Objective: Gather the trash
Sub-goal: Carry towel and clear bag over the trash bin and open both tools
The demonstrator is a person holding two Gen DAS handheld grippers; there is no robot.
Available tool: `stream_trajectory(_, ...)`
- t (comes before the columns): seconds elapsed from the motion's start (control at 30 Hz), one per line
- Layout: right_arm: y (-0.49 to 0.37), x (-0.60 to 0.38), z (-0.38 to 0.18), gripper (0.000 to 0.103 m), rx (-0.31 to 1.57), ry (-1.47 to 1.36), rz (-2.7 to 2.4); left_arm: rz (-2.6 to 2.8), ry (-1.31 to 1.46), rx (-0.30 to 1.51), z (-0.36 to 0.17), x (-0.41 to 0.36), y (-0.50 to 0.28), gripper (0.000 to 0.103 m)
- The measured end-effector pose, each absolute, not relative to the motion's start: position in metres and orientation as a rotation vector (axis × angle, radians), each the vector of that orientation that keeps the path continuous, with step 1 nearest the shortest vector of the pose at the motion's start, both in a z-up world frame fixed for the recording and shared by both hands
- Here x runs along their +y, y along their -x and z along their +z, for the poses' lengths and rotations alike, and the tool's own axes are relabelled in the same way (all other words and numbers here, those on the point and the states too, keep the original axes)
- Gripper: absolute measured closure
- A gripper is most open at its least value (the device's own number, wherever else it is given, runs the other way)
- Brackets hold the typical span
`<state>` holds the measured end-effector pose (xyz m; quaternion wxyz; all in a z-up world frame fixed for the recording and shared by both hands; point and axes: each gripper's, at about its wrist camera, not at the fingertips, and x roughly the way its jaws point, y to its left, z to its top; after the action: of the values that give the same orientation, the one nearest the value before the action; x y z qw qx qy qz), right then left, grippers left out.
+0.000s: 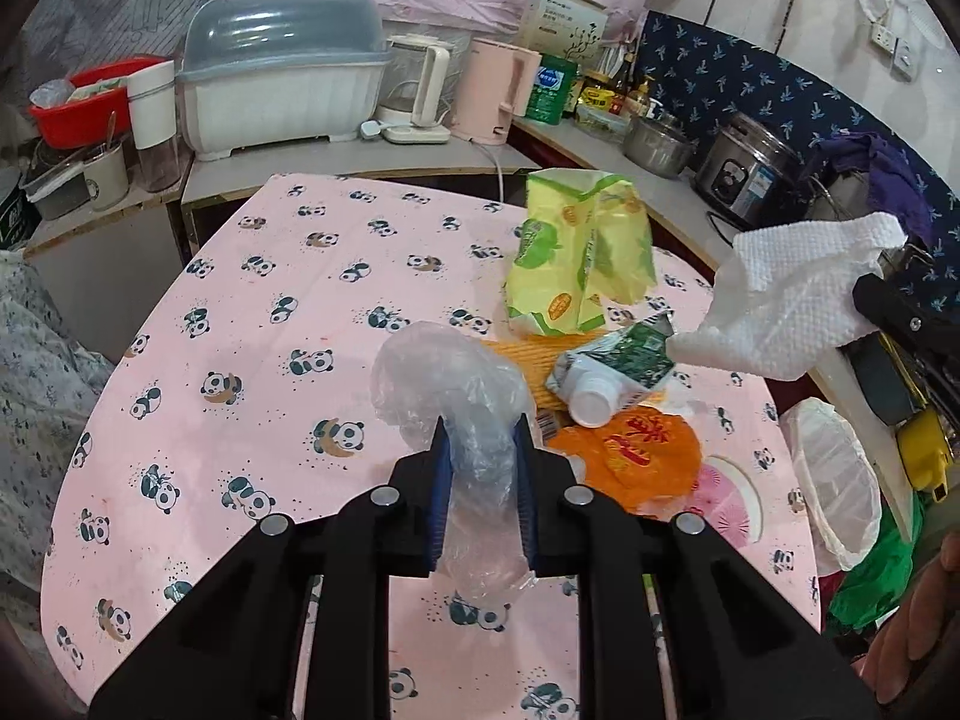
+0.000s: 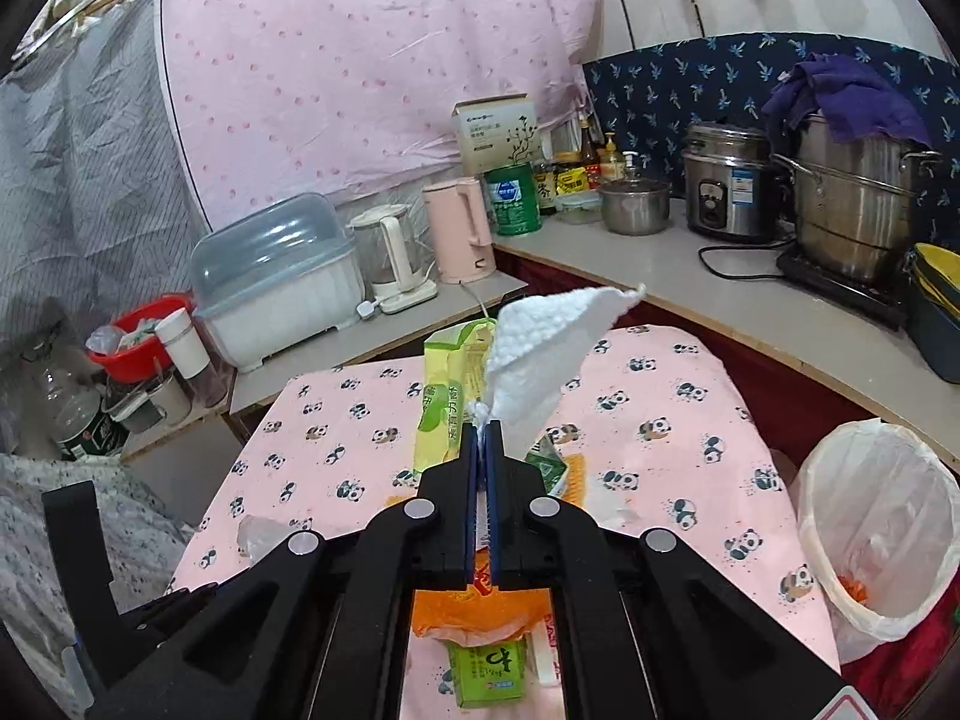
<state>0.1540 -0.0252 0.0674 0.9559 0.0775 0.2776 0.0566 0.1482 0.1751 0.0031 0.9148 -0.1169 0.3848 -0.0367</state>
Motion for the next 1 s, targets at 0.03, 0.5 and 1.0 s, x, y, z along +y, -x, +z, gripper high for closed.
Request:
stream_trajectory(0.03, -0.15, -0.031, 0.071, 0.1, 0.555, -0.161, 0.106, -0.084, 0.238, 0.787, 0.007, 0.171, -0.145, 0.085)
stream_trajectory(0.5, -0.1, -0.128, 0.093, 0.1, 0.474, -0.245, -0.016, -0.264, 0.156, 0.757, 0.047, 0.073, -0.115, 0.085)
stream_trajectory(1.0, -0.062, -0.254, 0.08, 0.1, 0.451, -0.339, -0.19, -0.449, 0.062, 0.755, 0.064, -0.064, -0.117, 0.085)
